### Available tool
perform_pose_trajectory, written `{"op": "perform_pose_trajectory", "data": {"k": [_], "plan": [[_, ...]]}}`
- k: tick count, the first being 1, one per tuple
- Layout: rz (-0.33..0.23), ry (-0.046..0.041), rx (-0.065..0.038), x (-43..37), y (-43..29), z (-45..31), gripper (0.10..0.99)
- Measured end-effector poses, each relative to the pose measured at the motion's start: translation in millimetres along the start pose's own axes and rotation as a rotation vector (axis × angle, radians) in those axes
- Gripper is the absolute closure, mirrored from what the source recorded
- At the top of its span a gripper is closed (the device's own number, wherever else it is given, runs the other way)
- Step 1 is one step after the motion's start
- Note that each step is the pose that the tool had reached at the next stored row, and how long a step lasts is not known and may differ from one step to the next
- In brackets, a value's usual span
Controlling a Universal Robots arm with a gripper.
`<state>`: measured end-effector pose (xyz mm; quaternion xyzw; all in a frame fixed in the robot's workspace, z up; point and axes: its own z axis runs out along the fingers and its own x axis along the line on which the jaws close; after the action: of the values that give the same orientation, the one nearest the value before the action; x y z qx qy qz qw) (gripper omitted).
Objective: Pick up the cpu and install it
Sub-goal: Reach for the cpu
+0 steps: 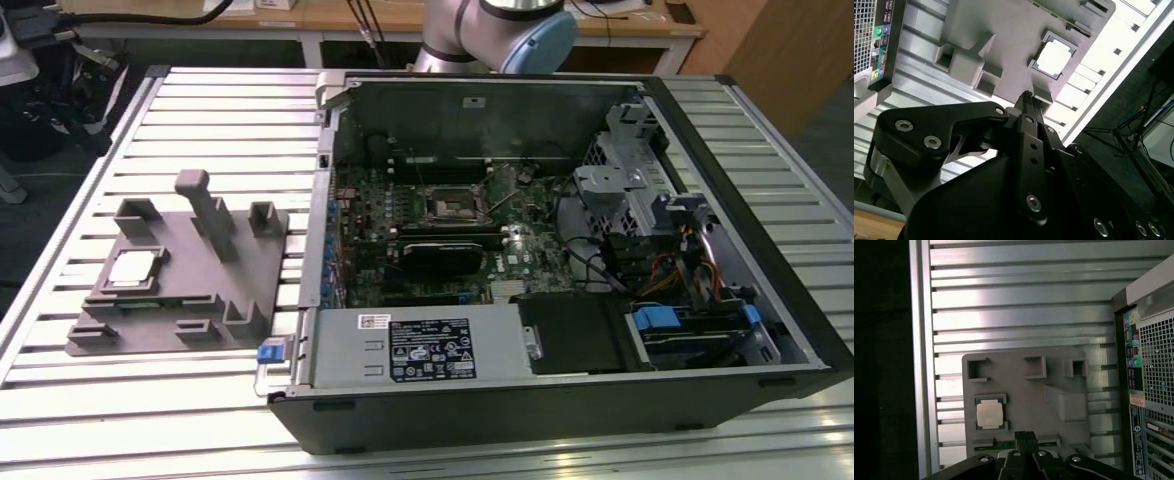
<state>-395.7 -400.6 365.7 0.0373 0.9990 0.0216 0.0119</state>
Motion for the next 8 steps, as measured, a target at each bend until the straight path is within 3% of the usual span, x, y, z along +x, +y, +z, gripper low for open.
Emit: {"op": "perform_pose_trajectory", "data": {"k": [8], "plan": [[-0.001, 0.0001, 0.000, 12.3, -2.5, 2.0, 0.980]]}}
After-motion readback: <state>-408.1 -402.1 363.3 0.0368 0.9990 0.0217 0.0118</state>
